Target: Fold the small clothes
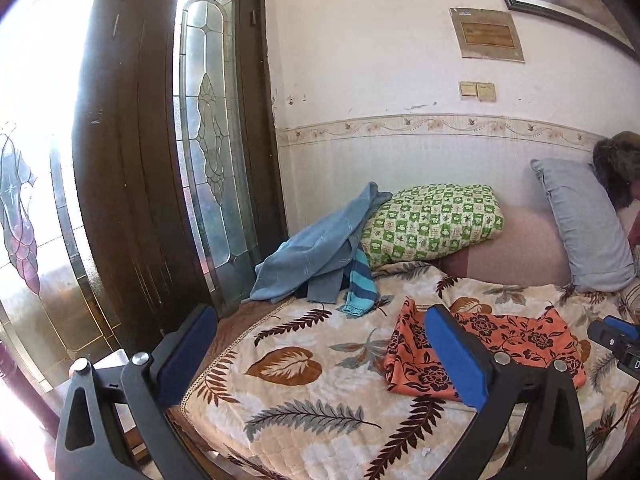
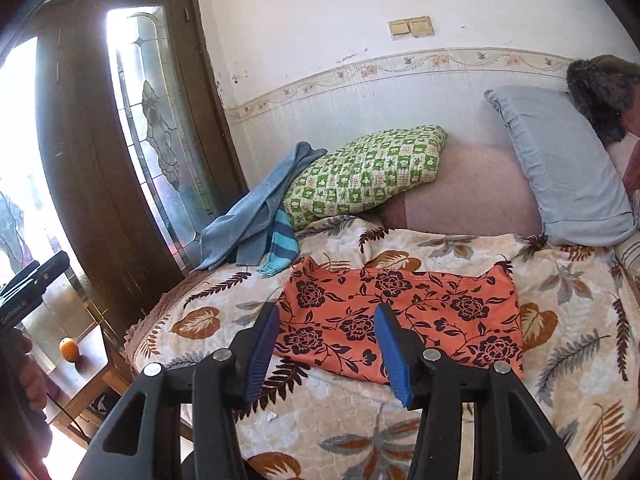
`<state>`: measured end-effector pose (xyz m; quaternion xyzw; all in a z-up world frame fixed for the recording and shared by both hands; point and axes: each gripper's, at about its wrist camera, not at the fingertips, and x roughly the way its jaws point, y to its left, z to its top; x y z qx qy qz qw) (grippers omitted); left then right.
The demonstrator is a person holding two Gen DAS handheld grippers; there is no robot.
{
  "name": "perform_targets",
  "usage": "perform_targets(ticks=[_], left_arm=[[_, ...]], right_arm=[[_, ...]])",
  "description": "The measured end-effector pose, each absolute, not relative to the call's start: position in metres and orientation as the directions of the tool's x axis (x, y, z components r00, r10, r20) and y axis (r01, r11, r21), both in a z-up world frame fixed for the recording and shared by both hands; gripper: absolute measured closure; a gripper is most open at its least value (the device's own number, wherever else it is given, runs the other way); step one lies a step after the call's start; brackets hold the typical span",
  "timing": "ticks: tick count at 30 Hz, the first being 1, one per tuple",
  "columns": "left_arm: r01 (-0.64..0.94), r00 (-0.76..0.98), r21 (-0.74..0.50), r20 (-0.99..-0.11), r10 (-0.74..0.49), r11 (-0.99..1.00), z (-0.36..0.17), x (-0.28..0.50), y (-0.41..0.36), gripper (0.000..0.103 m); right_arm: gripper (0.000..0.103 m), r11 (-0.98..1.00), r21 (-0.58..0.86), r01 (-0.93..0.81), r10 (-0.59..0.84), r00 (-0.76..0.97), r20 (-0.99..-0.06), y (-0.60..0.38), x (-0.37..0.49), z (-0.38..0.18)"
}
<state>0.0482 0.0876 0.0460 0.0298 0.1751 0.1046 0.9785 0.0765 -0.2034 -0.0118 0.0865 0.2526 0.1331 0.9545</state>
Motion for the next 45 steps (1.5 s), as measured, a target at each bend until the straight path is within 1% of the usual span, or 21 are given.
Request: perform_targets(ticks=[5, 9, 13, 20, 30, 45], left_arm=[[-0.184, 0.906, 0.124, -0.363, 0.218, 0.975, 0.036, 0.06, 0.082, 0.0], [-0.174, 0.898, 0.123, -0.386, 0.209, 0.977, 0.03, 0.069, 0.074, 0.0], [-0.16, 0.898, 0.154, -0.388, 0.208, 0.975, 0.027, 0.074, 0.06, 0.0], [-0.135, 0.895, 0.195, -0.397, 0.204, 0.972, 0.024, 0.079, 0.043, 0.0], [-0.132, 0.887, 0.193, -0.415, 0.203, 0.972, 0.024, 0.081, 0.038, 0.0], [-0.114, 0.877, 0.203, -0.44, 0.195, 0.972, 0.019, 0.089, 0.031, 0.0]], right_arm=[[0.05, 0.959, 0.203, -0.2, 0.274, 0.843, -0.463, -0.203, 0.071, -0.013], [0.05, 0.962, 0.218, -0.162, 0.248, 0.851, -0.463, -0.22, 0.069, -0.016], [0.05, 0.968, 0.222, -0.12, 0.214, 0.857, -0.468, -0.238, 0.069, -0.02], [0.05, 0.963, 0.251, -0.096, 0.206, 0.863, -0.462, -0.256, 0.068, -0.024], [0.05, 0.96, 0.268, -0.078, 0.197, 0.87, -0.452, -0.267, 0.064, -0.026], [0.05, 0.962, 0.268, -0.053, 0.177, 0.868, -0.463, -0.273, 0.063, -0.029]])
